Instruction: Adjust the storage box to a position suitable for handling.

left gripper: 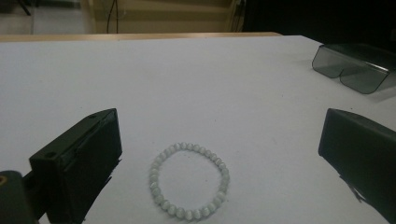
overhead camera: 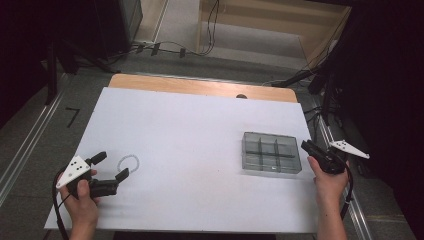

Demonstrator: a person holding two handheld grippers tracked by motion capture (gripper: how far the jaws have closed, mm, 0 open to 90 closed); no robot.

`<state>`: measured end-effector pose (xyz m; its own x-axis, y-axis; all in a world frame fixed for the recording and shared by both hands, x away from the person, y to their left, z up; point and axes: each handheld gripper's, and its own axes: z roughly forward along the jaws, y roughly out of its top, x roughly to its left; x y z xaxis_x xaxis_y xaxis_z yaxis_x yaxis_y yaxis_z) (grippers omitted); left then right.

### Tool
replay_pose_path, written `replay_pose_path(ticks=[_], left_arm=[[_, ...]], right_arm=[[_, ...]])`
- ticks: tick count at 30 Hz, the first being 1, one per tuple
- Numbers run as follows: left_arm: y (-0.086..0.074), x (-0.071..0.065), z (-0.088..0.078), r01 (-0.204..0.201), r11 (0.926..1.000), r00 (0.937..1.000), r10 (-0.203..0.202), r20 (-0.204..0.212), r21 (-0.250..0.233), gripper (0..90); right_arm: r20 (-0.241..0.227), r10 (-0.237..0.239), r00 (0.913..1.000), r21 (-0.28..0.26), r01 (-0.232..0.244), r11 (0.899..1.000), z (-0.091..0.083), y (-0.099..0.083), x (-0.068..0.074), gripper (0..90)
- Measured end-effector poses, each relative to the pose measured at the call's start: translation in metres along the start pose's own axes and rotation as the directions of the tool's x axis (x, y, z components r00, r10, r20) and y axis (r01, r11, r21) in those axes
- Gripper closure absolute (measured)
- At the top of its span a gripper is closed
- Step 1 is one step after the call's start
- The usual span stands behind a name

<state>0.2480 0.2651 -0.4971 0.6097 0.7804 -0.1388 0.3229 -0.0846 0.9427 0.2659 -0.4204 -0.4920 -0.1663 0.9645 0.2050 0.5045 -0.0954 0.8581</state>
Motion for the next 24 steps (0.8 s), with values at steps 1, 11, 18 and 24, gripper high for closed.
replay_pose_path(ticks=[1, 11, 18, 24], left_arm=[[0.0, 0.001, 0.0, 0.005, 1.0, 1.0, -0.005, -0.001, -0.004, 0.0], [0.0, 0.002, -0.001, 0.014, 0.9998, 0.9999, -0.014, -0.004, -0.011, 0.0], [0.0, 0.001, 0.0, 0.006, 1.0, 1.0, -0.006, -0.005, -0.003, 0.0], [0.0, 0.001, 0.0, 0.003, 1.0, 1.0, -0.003, -0.007, -0.001, 0.0]], right_arm=[[0.005, 0.001, 1.0, 0.012, -0.001, 1.0, 0.002, -0.001, -0.001, 75.8], [-0.023, 0.084, 0.9962, 0.089, -0.081, 0.993, 0.004, -0.015, -0.013, 87.4], [-0.039, 0.056, 0.9977, 0.144, -0.05, 0.988, 0.009, -0.019, -0.012, 87.6], [-0.044, 0.047, 0.9979, 0.165, -0.04, 0.985, 0.011, -0.02, -0.009, 87.6]])
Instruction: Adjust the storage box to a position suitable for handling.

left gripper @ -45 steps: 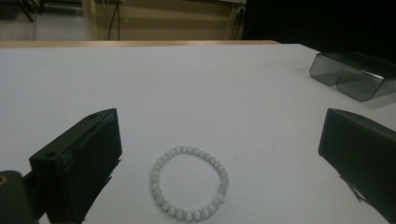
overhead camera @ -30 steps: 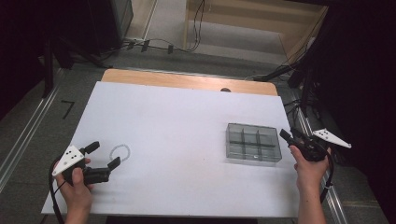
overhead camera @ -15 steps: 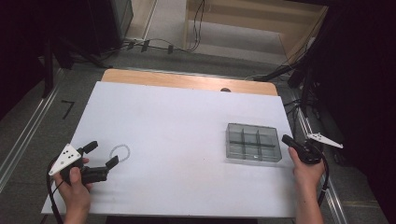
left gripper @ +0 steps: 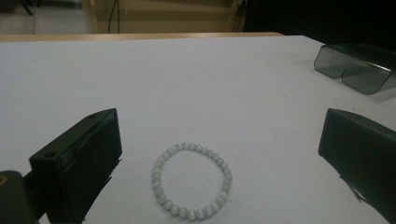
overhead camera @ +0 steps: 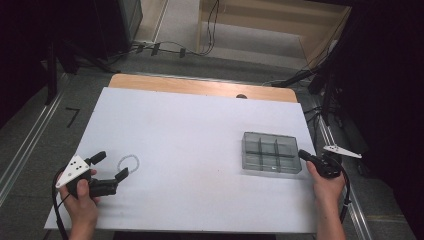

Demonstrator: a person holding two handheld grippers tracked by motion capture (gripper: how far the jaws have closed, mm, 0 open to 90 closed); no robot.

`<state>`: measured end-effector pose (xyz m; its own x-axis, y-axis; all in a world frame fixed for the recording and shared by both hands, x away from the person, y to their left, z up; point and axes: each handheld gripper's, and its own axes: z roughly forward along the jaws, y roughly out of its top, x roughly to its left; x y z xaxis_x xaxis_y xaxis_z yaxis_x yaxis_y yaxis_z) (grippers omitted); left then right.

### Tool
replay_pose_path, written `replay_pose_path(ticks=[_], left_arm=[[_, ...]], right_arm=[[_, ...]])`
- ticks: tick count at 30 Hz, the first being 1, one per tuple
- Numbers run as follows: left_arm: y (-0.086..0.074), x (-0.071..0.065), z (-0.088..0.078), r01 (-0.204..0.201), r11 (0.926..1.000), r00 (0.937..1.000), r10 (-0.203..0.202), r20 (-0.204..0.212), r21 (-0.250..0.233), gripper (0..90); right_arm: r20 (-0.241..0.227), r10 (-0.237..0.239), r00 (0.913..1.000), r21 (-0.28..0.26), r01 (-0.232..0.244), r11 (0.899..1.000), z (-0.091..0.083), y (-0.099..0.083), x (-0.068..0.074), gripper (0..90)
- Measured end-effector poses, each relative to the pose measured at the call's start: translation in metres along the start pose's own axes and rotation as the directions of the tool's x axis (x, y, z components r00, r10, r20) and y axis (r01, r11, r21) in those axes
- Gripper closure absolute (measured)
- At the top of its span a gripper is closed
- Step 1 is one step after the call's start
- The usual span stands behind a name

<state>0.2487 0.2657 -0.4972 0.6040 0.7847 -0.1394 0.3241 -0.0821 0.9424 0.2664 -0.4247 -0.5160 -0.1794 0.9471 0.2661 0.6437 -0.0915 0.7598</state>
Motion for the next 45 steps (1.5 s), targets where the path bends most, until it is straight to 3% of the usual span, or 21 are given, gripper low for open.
replay_pose_path(ticks=[21, 29, 45], left_arm=[[0.0, -0.001, 0.001, -0.009, 0.9999, 1.0, 0.009, 0.0, 0.005, 0.0], [0.0, -0.001, 0.001, -0.01, 0.9999, 0.9999, 0.01, 0.002, 0.005, 0.0], [0.0, -0.001, 0.001, -0.013, 0.9999, 0.9999, 0.013, 0.003, 0.008, 0.0]], right_arm=[[-0.003, -0.019, 0.9998, 0.002, 0.019, 1.0, 0.004, -0.003, 0.005, 87.9], [-0.022, -0.058, 0.9981, -0.002, 0.058, 0.998, 0.01, -0.003, 0.016, 87.8], [-0.041, -0.091, 0.995, 0.009, 0.091, 0.996, 0.019, -0.002, 0.034, 87.8]])
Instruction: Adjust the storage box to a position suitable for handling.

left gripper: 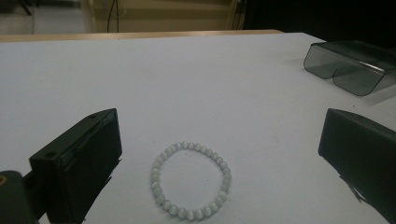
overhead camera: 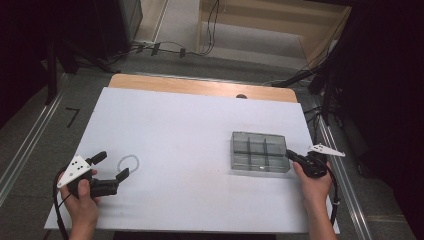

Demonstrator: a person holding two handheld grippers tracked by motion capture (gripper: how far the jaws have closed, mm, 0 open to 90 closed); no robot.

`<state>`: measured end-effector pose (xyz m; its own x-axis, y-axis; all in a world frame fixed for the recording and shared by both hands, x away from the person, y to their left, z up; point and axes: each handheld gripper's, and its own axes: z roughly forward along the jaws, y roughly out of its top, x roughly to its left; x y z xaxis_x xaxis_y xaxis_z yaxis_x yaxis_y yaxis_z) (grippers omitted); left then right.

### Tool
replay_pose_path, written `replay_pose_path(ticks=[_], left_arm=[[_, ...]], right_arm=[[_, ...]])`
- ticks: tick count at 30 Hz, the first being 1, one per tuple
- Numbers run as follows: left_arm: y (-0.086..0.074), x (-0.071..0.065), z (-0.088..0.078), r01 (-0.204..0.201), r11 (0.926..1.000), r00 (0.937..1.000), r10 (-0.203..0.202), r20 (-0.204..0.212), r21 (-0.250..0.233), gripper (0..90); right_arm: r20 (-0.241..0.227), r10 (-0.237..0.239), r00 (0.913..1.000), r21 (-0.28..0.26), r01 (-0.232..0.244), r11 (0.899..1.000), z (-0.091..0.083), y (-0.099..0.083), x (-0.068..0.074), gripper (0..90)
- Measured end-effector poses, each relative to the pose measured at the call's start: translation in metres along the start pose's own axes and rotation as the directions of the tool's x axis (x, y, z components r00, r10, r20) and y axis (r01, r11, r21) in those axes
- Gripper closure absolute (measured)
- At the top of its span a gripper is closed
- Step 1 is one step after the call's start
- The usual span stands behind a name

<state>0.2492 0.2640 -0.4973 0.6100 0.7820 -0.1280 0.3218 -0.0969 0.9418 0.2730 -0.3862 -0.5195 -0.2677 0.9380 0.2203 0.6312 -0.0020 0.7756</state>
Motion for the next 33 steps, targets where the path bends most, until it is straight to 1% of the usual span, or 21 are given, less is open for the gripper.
replay_pose_path(ticks=[1, 2, 5, 6, 7, 13, 15, 19, 20, 23, 27, 33], left_arm=[[0.0, 0.0, 0.0, -0.001, 1.0, 1.0, 0.001, 0.0, 0.001, 0.0], [0.0, 0.0, 0.0, -0.002, 1.0, 1.0, 0.002, 0.001, 0.001, 0.0], [0.0, 0.0, 0.0, -0.001, 1.0, 1.0, 0.001, 0.0, 0.001, 0.0], [0.0, 0.0, 0.0, -0.001, 1.0, 1.0, 0.001, 0.0, 0.0, 0.0], [0.0, 0.0, 0.0, 0.0, 1.0, 1.0, 0.0, 0.001, 0.0, 0.0], [0.0, 0.0, 0.0, -0.001, 1.0, 1.0, 0.001, 0.001, 0.0, 0.0], [0.0, 0.0, 0.0, -0.001, 1.0, 1.0, 0.001, 0.001, 0.002, 0.0], [0.0, 0.0, 0.001, -0.005, 1.0, 1.0, 0.005, 0.002, 0.003, 0.0], [0.0, 0.0, 0.0, -0.005, 1.0, 1.0, 0.005, 0.001, 0.003, 0.0], [0.0, 0.0, 0.001, -0.006, 1.0, 1.0, 0.006, 0.001, 0.004, 0.0], [0.0, 0.0, 0.001, -0.009, 0.9999, 1.0, 0.009, 0.002, 0.006, 0.0], [0.0, -0.001, 0.001, -0.008, 0.9999, 1.0, 0.008, 0.001, 0.01, 0.0]], right_arm=[[-0.004, -0.012, 0.9999, 0.003, 0.012, 1.0, 0.001, 0.001, 0.003, 87.8], [-0.004, -0.012, 0.9999, 0.003, 0.012, 1.0, 0.001, 0.001, 0.003, 87.8], [-0.013, -0.028, 0.9995, 0.01, 0.028, 1.0, 0.005, 0.002, 0.011, 87.7], [-0.013, -0.028, 0.9995, 0.01, 0.028, 1.0, 0.005, 0.002, 0.011, 87.7], [-0.014, -0.04, 0.9991, 0.011, 0.04, 0.999, 0.006, 0.003, 0.015, 87.7], [-0.012, -0.047, 0.9988, 0.011, 0.048, 0.999, 0.009, 0.003, 0.022, 87.7], [-0.016, -0.061, 0.998, 0.016, 0.062, 0.998, 0.012, 0.002, 0.026, 87.8], [-0.022, -0.074, 0.997, 0.017, 0.074, 0.997, 0.014, 0.003, 0.031, 87.8], [-0.025, -0.082, 0.9963, 0.017, 0.082, 0.996, 0.015, 0.003, 0.034, 87.7], [-0.021, -0.089, 0.9958, 0.019, 0.089, 0.996, 0.016, 0.004, 0.037, 87.8], [-0.033, -0.09, 0.9954, 0.021, 0.091, 0.996, 0.018, 0.004, 0.043, 87.7], [-0.044, -0.106, 0.9934, 0.02, 0.107, 0.994, 0.021, 0.004, 0.05, 87.7]])
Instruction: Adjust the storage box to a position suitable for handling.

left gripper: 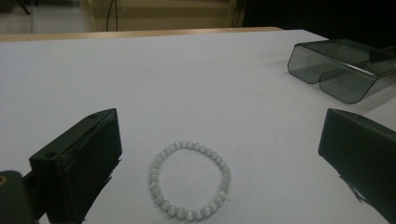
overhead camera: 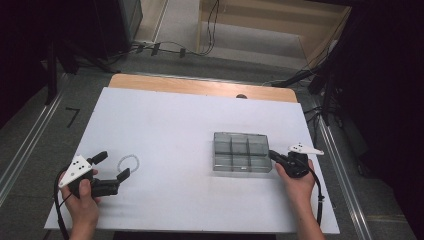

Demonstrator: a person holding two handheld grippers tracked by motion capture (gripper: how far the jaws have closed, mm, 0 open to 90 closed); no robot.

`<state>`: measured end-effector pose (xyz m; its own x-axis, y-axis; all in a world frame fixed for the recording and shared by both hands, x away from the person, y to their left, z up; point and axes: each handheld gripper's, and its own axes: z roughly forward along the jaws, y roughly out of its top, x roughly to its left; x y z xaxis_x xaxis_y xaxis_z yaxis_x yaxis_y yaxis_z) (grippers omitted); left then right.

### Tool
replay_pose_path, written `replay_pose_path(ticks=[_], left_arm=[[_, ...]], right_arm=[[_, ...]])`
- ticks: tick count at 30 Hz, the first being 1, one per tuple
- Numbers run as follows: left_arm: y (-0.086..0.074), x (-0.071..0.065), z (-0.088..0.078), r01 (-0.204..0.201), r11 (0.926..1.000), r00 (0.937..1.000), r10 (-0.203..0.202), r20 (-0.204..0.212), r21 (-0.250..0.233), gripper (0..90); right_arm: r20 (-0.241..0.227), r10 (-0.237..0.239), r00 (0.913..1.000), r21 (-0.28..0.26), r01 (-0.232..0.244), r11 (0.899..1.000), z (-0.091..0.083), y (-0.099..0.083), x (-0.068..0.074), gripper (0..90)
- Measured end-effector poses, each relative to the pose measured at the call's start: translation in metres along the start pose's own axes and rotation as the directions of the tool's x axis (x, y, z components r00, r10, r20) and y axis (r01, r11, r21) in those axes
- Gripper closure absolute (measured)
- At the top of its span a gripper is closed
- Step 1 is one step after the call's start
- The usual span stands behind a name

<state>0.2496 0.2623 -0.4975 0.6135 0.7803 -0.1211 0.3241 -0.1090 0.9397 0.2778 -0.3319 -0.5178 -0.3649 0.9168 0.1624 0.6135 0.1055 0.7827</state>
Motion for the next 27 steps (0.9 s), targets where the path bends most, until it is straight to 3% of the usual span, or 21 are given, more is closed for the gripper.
replay_pose_path(ticks=[27], left_arm=[[0.0, 0.0, 0.001, -0.005, 1.0, 1.0, 0.005, -0.001, 0.007, 0.0]], right_arm=[[-0.047, -0.04, 0.9981, 0.007, 0.04, 0.999, 0.011, 0.004, 0.028, 87.7]])
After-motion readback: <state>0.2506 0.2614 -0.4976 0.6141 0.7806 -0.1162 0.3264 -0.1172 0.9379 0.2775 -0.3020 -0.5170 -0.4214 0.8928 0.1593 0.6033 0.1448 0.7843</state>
